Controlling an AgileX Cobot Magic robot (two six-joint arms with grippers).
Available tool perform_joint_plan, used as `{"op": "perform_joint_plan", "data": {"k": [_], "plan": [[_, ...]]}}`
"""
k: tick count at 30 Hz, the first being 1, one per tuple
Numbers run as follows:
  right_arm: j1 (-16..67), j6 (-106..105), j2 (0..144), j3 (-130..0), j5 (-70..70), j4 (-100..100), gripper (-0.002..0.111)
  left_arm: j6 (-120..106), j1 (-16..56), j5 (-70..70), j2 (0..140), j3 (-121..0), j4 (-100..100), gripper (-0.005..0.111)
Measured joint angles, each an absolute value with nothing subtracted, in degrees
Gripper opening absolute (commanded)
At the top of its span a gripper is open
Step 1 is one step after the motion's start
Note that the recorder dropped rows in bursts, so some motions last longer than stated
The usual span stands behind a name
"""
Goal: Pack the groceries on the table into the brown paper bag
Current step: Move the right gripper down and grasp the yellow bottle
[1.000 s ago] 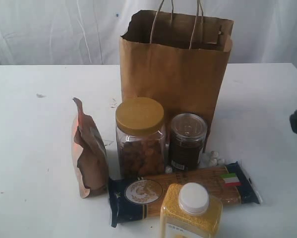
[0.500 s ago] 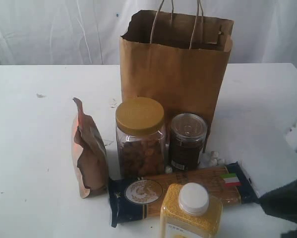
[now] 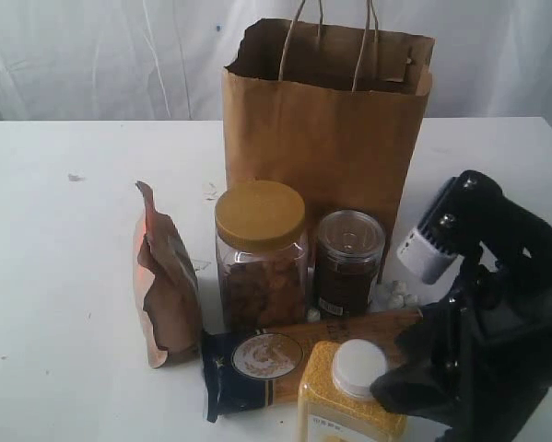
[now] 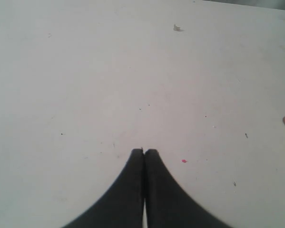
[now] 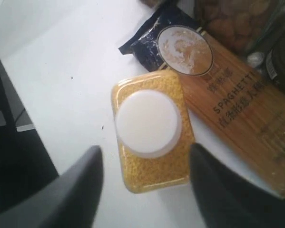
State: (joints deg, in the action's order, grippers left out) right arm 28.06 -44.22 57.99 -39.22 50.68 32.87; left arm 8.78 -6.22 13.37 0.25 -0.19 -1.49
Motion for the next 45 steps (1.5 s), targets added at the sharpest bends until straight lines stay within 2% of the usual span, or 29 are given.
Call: {"op": "perform_joint_plan", "data": {"k": [2, 5, 18, 45], "plan": [[28.1, -44.4, 58.0, -39.2, 49.3, 32.7, 0.09, 8.8, -6.2, 13.4, 0.3, -0.2, -1.5, 0.0], [28.1, -45.2, 58.0, -39.2, 46.4, 32.6, 0.096, 8.8, -6.2, 13.4, 0.3, -0.2, -1.5, 0.0], [29.9, -55.9, 63.6, -39.2, 44.4, 33.7, 0.096, 8.8, -6.2, 13.4, 0.3, -0.2, -1.5, 0.0], [32.6, -57.8, 74.5, -39.2, 38.3, 33.7, 0.093, 8.8, -6.2, 13.4, 0.3, -0.2, -1.5, 0.0]]}}
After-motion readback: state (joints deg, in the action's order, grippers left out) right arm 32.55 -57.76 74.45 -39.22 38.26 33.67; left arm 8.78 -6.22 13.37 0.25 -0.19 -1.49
